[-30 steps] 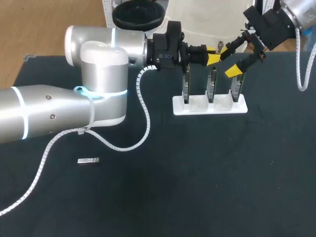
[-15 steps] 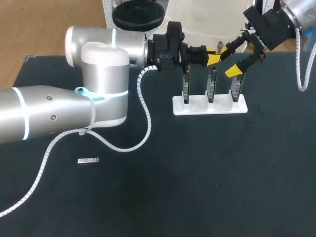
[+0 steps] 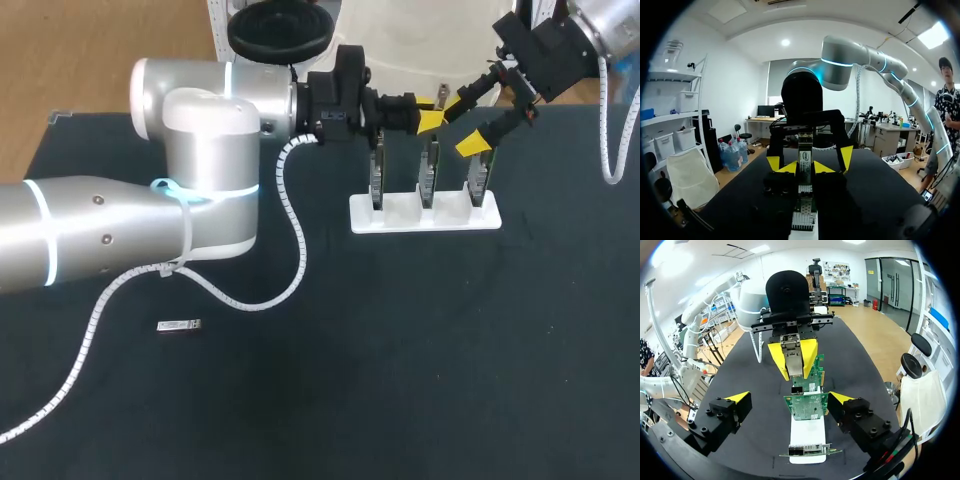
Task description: Pick up the optical module with the left hand, and insert it into the network port with the right hand.
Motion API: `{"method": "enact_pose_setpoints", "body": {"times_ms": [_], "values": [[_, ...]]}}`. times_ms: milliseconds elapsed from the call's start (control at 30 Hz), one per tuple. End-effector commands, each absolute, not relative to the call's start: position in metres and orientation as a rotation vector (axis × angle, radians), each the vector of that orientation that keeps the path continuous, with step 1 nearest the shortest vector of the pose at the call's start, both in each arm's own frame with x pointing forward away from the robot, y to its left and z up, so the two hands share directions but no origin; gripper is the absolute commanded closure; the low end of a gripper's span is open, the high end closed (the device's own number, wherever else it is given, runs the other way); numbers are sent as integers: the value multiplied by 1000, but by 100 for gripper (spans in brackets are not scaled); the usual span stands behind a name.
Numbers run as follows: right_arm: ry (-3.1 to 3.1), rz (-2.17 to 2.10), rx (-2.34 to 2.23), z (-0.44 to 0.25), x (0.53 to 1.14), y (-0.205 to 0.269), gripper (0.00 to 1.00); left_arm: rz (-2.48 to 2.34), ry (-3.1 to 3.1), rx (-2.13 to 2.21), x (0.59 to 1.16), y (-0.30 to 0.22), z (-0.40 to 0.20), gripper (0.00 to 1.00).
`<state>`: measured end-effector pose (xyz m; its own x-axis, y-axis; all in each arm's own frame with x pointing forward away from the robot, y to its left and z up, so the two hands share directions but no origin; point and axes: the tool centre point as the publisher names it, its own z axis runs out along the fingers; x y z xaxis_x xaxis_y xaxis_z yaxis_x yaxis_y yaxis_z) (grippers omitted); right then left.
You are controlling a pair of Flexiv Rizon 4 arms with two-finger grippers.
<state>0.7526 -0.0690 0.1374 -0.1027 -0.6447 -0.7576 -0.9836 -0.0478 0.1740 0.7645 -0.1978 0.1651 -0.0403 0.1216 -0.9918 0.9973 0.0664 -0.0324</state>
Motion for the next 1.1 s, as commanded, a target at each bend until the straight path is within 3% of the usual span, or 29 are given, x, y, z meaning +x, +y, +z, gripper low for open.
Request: {"method": "enact_pose_setpoints", "body": {"times_ms": [33,1100], "values": [[1781,990,-1722,137,753,-69,0,-1127,1353,1230,763,-198,164,100],[1781,990,-1722,137,753,-69,0,-1162,1363,1233,763,-203,162,100]]}}
